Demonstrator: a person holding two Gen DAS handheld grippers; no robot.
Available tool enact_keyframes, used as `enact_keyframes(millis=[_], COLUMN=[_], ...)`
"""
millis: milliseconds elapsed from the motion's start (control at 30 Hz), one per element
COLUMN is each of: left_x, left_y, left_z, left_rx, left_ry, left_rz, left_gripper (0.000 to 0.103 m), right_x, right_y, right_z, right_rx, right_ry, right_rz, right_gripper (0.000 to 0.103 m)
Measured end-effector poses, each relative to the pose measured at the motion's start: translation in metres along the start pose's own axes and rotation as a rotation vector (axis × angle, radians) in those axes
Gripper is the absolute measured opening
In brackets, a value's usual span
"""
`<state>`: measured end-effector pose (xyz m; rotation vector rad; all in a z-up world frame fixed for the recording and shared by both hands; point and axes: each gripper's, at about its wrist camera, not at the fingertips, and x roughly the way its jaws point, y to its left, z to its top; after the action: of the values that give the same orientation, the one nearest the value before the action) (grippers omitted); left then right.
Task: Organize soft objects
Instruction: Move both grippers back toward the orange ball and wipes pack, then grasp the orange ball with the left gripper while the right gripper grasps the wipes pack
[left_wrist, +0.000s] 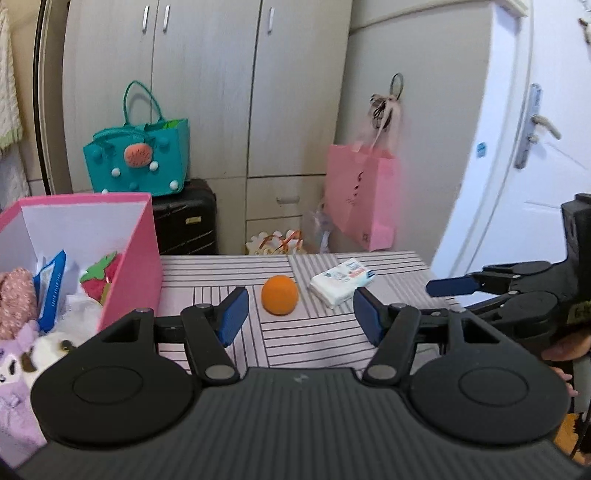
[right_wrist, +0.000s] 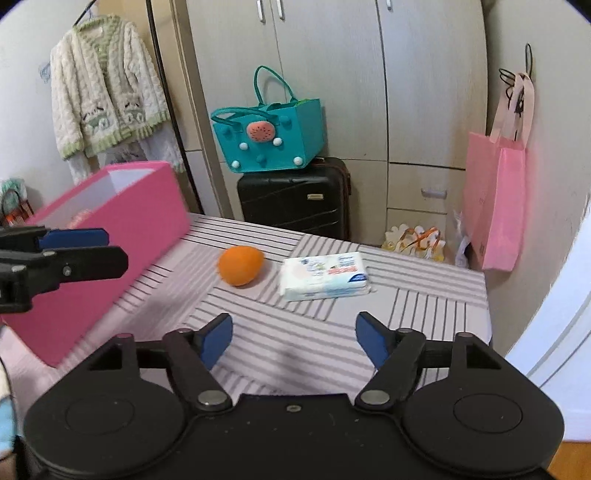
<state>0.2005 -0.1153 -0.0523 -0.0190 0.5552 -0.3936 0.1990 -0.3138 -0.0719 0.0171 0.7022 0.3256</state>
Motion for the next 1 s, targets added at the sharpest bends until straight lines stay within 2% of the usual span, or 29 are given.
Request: enact_keyframes(millis=[67, 233, 333, 433, 533, 600, 667, 700, 733, 833, 1000], left_x=[0.016, 0.057, 0.087, 0.105, 0.114, 0.118, 0.121, 0.123, 0.124, 0.124, 0.131], left_y=[0.002, 0.002, 0.006, 0.005, 0.008, 0.010, 0.011, 0.011, 0.011, 0.009, 0.011], left_z=[0.002, 0.004, 0.007, 0.007, 0.005, 0.004, 0.003, 0.002, 0.001, 0.001, -0.002], left_rx=[-0.007, -0.026, -0.079, -0.099, -0.115, -0.121, -0.110, -0.102, -0.099, -0.101, -0.112], left_ry=[0.027, 0.064, 0.116, 0.134, 0.143, 0.147, 0.134, 0.133, 0.137, 0.122, 0.129], left_rz=[-0.014, 0.053, 0.030, 0.074, 0.113, 0.126, 0.115, 0.103, 0.104, 0.086, 0.108], left_gripper=[0.061, 0.059, 0.059, 0.059, 0.059, 0.059, 0.053, 0.047, 0.046, 0.046, 0.046], right_x=[0.011, 0.037, 0.056, 0.071, 0.078, 0.081, 0.082, 0.083, 0.086, 0.093, 0.097], right_y=[0.000, 0.001, 0.000, -0.001, -0.003, -0.004, -0.006, -0.007, -0.009, -0.014, -0.022], right_z=[0.001, 0.007, 0.010, 0.011, 0.011, 0.011, 0.012, 0.012, 0.013, 0.013, 0.015], right_rx=[-0.047, -0.140, -0.180, -0.207, -0.200, -0.189, -0.178, -0.173, -0.168, -0.144, -0.092], right_ry=[0.003, -0.009, -0.021, -0.038, -0.025, -0.024, -0.033, -0.028, -0.010, -0.001, 0.016], right_rz=[-0.013, -0.023, -0.075, -0.118, -0.074, -0.058, -0.048, -0.047, -0.046, -0.045, -0.021], right_gripper=[0.080, 0.085, 0.088, 0.090, 0.090, 0.094, 0.094, 0.094, 0.094, 0.096, 0.095])
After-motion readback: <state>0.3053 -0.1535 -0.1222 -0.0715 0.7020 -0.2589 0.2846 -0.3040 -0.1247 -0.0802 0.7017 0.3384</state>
